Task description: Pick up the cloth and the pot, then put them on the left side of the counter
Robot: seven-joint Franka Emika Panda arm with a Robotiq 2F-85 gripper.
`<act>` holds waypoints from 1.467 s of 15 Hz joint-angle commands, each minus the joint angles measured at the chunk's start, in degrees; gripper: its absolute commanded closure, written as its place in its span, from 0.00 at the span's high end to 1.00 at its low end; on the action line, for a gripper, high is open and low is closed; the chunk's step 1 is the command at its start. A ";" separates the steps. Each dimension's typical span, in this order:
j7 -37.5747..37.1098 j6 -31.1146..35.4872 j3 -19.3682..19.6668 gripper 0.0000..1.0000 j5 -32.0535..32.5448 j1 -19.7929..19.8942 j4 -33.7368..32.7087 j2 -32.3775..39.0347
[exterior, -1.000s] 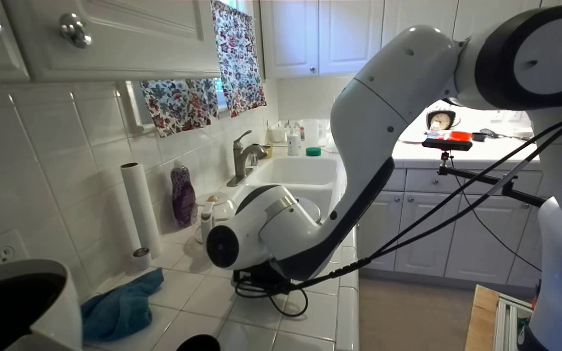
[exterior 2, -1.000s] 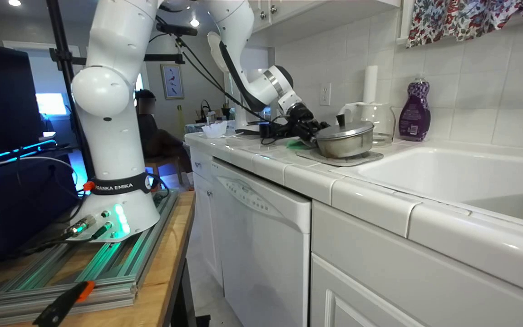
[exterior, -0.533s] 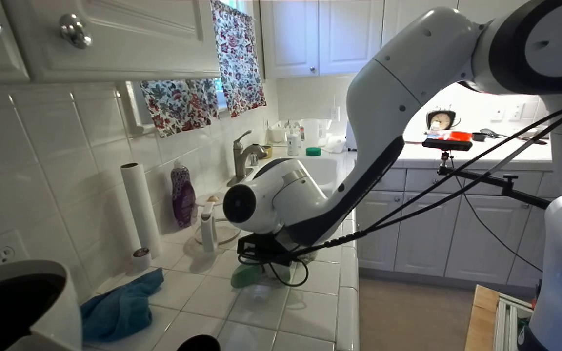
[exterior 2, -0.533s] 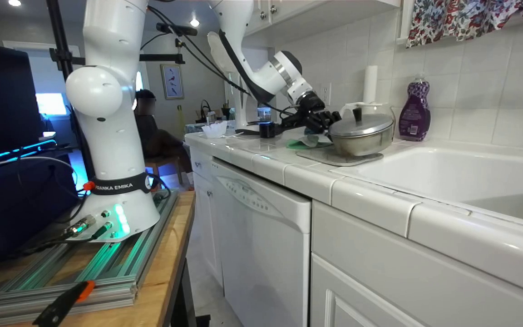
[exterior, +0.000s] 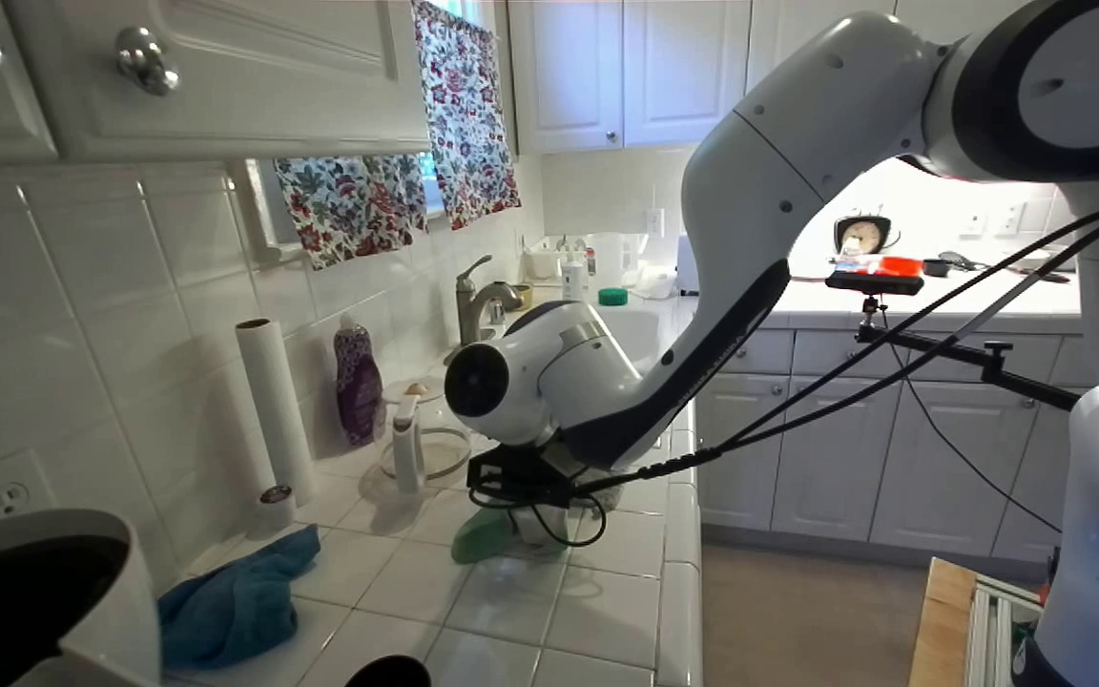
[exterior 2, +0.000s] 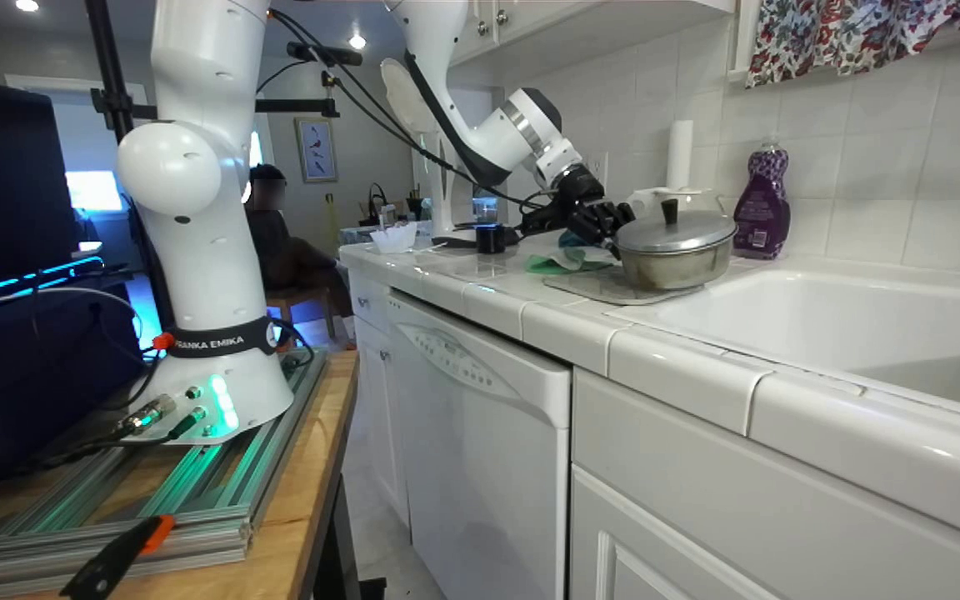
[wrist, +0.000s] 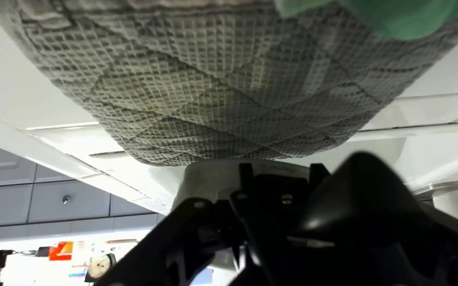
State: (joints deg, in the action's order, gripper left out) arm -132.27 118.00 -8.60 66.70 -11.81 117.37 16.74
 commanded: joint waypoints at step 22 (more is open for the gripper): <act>7.47 -11.09 -2.75 0.14 -7.33 -5.61 -4.29 3.24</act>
State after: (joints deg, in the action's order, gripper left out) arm -123.77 108.61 -11.59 59.52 -16.45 114.33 19.36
